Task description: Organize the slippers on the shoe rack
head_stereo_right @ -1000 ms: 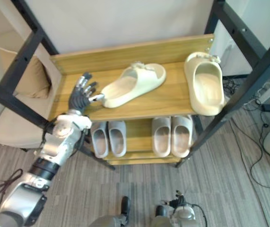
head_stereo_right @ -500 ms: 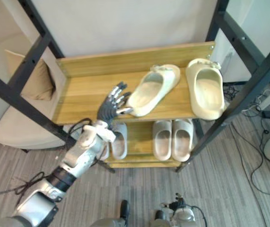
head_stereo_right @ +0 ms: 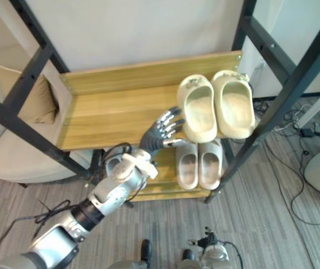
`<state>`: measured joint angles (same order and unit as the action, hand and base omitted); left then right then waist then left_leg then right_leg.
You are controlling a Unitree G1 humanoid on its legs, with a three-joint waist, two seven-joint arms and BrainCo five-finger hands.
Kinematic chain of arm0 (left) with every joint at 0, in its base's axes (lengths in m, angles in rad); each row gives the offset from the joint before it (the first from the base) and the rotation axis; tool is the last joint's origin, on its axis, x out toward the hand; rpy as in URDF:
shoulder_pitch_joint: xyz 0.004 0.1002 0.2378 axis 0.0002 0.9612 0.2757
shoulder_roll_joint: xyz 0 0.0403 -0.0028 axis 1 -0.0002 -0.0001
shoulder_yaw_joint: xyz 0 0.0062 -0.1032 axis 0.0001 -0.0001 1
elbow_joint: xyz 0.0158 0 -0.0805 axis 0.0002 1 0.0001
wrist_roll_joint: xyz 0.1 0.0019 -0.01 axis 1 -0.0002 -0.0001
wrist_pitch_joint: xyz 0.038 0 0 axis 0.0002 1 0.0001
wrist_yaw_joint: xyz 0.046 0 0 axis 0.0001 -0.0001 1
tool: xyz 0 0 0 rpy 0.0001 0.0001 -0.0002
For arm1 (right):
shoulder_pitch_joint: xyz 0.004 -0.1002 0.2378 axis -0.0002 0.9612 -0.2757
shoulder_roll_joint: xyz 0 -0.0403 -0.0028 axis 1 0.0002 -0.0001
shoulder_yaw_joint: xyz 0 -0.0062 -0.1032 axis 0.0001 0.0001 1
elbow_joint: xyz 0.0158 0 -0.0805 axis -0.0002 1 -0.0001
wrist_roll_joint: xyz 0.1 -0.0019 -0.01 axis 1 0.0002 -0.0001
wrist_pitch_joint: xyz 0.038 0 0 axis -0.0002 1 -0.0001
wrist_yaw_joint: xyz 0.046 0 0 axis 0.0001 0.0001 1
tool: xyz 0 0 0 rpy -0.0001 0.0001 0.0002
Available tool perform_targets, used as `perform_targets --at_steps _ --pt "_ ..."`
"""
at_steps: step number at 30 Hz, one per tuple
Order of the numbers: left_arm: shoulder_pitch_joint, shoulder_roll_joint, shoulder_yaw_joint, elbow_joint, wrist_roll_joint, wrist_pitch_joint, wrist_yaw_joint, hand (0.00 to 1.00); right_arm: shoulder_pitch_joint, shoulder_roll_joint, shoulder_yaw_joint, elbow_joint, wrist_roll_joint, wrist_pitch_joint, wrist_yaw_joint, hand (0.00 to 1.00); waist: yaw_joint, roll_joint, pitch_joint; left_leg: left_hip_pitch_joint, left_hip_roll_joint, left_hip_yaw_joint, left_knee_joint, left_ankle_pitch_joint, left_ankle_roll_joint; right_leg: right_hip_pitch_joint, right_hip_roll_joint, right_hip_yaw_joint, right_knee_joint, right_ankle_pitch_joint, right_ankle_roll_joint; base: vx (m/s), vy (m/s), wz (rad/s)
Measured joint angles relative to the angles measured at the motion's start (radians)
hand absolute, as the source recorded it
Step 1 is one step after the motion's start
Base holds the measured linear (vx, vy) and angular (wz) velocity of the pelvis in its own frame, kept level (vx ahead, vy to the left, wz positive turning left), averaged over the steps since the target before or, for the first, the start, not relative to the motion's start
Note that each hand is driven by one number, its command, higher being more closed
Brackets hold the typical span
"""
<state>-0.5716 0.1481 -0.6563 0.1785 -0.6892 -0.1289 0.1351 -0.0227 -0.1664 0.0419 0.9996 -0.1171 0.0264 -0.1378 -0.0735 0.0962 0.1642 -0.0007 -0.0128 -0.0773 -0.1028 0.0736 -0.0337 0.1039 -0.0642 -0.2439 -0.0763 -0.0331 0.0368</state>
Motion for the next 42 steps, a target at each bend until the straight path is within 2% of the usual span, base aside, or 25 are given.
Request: perform_targets --at_steps 14,19,26,32,38,42 --pt "-0.040 -0.009 0.036 0.055 0.043 0.010 0.020 0.00 -0.002 0.009 0.000 0.000 0.000 0.000 0.000 0.00 -0.002 -0.008 0.001 0.000 0.000 0.005 0.000 0.000 0.000 0.003 0.000 0.002 -0.011 0.009 0.003 0.00 0.000 0.00" --pt "-0.044 -0.005 0.098 0.042 0.059 0.010 0.038 0.00 -0.002 0.009 0.001 -0.001 0.000 0.000 0.001 0.00 0.000 -0.009 0.000 -0.001 0.000 -0.005 0.000 0.000 0.000 0.007 -0.002 -0.002 -0.011 0.009 0.003 0.00 0.000 0.01" --pt "-0.044 0.023 0.117 -0.137 0.059 0.008 0.036 0.00 0.010 0.010 0.004 -0.001 -0.001 0.000 0.005 0.00 0.024 -0.014 -0.014 -0.016 -0.006 -0.020 0.000 0.002 0.001 0.001 -0.005 -0.016 -0.006 0.004 0.004 0.00 0.000 0.07" --pt "-0.002 0.031 0.117 -0.243 0.057 0.005 0.031 0.00 0.023 0.007 0.015 0.004 -0.002 0.000 0.008 0.00 0.029 -0.014 -0.045 -0.013 -0.015 -0.045 0.001 0.003 0.003 -0.001 -0.014 -0.029 0.024 -0.022 0.008 0.01 0.001 0.13" --pt "0.128 0.052 0.072 -0.357 0.019 0.005 -0.016 0.00 0.026 0.006 0.023 0.022 -0.004 0.000 0.012 0.00 0.057 -0.012 -0.060 0.001 -0.017 -0.064 0.001 0.003 0.003 0.001 -0.021 -0.048 0.069 -0.052 0.008 -0.02 -0.007 0.09" --pt "0.284 0.106 0.026 -0.429 -0.002 0.010 -0.083 0.00 0.025 0.000 0.042 0.041 -0.040 -0.004 0.014 0.00 0.074 -0.014 -0.080 0.002 -0.016 -0.071 0.001 0.003 0.003 -0.003 -0.022 -0.055 0.088 -0.065 0.008 -0.02 -0.011 0.06"
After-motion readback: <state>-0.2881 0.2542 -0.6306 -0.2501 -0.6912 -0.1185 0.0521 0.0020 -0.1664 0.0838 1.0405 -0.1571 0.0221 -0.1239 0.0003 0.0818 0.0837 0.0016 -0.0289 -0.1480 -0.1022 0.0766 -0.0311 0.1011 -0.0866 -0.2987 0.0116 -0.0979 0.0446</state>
